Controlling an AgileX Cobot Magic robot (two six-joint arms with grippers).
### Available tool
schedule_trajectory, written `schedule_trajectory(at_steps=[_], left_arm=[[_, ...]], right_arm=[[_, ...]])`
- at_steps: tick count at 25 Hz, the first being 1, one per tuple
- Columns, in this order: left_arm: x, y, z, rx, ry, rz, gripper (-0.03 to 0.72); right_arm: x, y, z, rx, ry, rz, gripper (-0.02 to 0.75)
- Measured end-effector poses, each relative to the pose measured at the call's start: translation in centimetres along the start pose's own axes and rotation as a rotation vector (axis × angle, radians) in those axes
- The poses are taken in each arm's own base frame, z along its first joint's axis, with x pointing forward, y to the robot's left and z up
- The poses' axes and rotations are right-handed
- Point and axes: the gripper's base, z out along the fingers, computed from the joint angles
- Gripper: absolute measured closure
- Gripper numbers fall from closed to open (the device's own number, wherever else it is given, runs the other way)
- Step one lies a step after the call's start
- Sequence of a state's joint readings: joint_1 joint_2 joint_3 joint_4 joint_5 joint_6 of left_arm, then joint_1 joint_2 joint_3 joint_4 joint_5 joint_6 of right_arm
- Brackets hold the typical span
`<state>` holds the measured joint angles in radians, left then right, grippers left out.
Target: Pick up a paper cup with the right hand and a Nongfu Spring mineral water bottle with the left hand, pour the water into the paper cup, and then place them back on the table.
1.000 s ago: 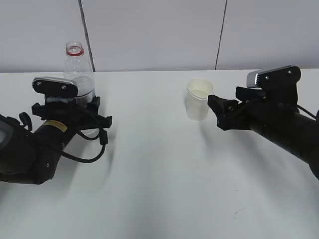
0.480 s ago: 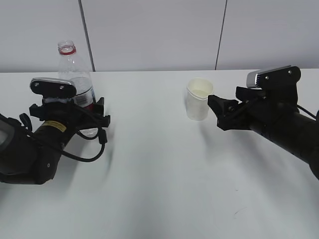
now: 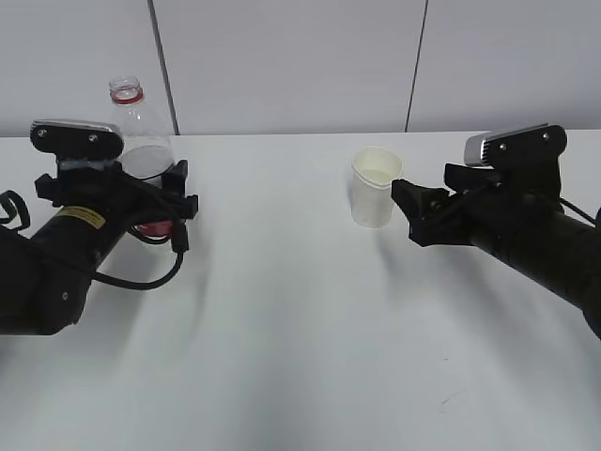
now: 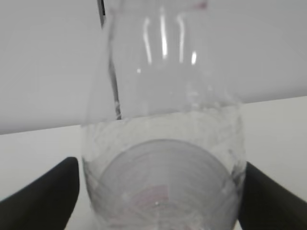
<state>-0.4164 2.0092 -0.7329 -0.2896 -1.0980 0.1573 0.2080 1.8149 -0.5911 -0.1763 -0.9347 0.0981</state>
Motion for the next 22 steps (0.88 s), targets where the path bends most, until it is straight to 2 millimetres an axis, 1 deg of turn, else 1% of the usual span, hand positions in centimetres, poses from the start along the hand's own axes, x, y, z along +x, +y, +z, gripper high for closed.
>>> schedule_trajectory(at_steps=[4,13,16,22], left_arm=[[-1.5,0.1,-0.4,0.007,-0.009,0.029,0.101],[-4.8,0.3,-1.2,0.011,-0.065,0.023,0.101],[-6.2,0.4,-1.6,0.01,-0.098,0.02,0.102],[-8.9,0.7,-2.7,0.019,-0.122,0.044,0.102]], right_arm=[[-0.6,0.0,-0.3,0.004,0.01,-0.005,0.146],[-4.1,0.1,-1.9,0.012,-0.066,-0.025,0.146],[-5.0,0.1,-2.2,0.02,-0.051,-0.033,0.146],[-8.3,-0.1,-2.1,0.042,-0.052,-0.05,0.146]])
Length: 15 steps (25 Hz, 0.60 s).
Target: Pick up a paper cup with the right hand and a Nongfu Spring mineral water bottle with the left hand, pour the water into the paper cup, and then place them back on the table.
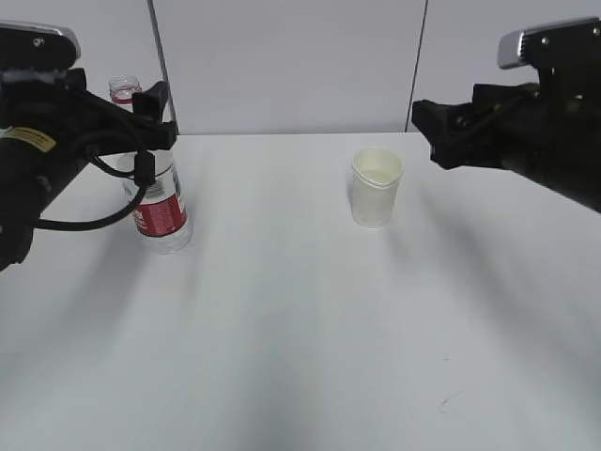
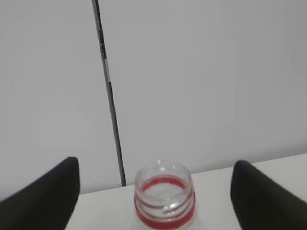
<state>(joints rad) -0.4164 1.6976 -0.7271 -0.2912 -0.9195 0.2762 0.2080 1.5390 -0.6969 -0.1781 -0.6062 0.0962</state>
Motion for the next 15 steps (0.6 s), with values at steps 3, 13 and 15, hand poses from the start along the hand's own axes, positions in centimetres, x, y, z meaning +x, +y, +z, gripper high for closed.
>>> schedule_trajectory(at_steps=[3,13,15], left_arm=[[-1.3,0.2,-0.5,0.007,-0.003,-0.005,0.102],[-7.6,0.3,0.9,0.03,0.041,-0.018,0.102],[-9.0,0.2,1.3,0.048,0.063,-0.008,0.102]], right_arm=[[-1.4,-0.2,0.6,0.012,0.015,-0.007,0.146],[-6.5,-1.3,2.5,0.071,0.159,-0.021,0.147],[-7.7,-1.6,2.6,0.088,0.202,-0.021,0.147]])
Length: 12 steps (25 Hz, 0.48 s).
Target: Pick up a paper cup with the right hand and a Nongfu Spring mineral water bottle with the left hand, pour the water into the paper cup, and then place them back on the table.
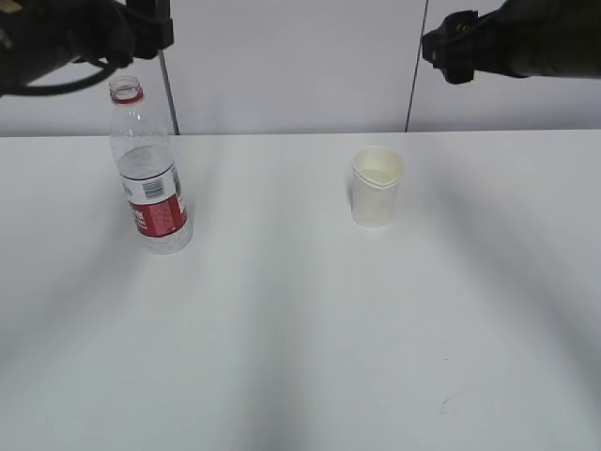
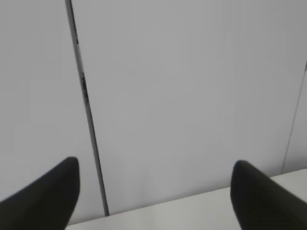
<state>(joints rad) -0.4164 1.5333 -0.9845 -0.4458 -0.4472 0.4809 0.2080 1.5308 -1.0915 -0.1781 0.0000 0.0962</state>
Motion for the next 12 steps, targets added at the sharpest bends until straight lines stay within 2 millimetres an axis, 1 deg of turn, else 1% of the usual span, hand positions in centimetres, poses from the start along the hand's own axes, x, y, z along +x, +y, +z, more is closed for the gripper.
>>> schedule_trajectory(at_steps=[6,8,12], left_arm=[[-5.0,0.6,0.8,0.055,0.016,-0.022,0.103],[-6.1,1.4,1.0,0.068,0.037,-0.038,0.112],[-8.3,3.4,1.1,0.101,0.1,-0.061,0.129]], right_arm=[[-4.0,-0.8,-0.9,0.041,0.086,0.013,0.146],[-5.3,-1.0,-1.5,0.051,0.116,0.029,0.146],[-7.1,-1.1,-2.7,0.053,0.197,0.078,0.146]])
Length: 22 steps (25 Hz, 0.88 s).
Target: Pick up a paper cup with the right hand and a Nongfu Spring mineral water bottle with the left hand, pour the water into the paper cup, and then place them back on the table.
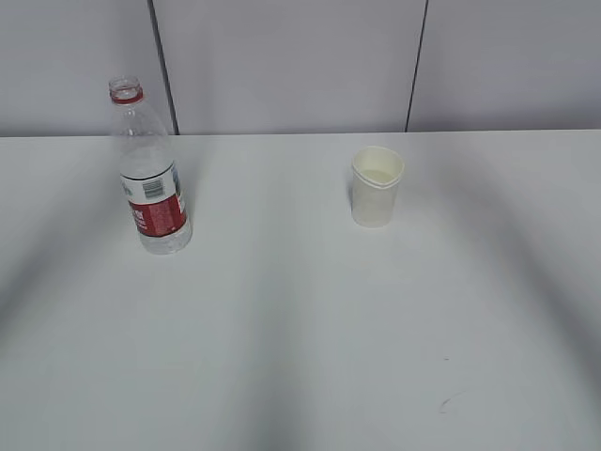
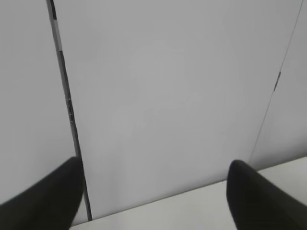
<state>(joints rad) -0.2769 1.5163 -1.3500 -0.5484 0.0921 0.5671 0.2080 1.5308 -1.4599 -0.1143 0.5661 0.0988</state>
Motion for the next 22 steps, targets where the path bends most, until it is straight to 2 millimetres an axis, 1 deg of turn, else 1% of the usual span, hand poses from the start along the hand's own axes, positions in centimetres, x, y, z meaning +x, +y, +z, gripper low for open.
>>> schedule_trajectory(at_steps=[4,6,8,12,16,22], left_arm=[[-1.9,1.8,-0.9,0.05,0.102,-0.012,0.134],[-2.4,2.6,-1.6,0.063,0.177,-0.031,0.134],[-2.5,3.6,-2.2,0.042,0.258,-0.033,0.134],[-1.7,5.0,-3.3,-0.054,0.476,-0.025,0.134],[0.1,5.7,-3.7,-0.12,0.695,-0.016,0.134],[1.4,6.1,-4.7,-0.175,0.884,-0.015,0.134]], right_arm=[[-1.2,0.1,-1.6,-0.014,0.073,0.043,0.147],[-1.6,0.1,-2.2,-0.023,0.1,0.057,0.147],[-1.6,0.1,-2.7,-0.028,0.144,0.066,0.147],[-1.1,0.1,-3.2,-0.026,0.238,0.069,0.147],[-0.2,0.2,-3.5,-0.025,0.348,0.071,0.147],[1.2,0.4,-3.2,-0.033,0.514,0.081,0.147]])
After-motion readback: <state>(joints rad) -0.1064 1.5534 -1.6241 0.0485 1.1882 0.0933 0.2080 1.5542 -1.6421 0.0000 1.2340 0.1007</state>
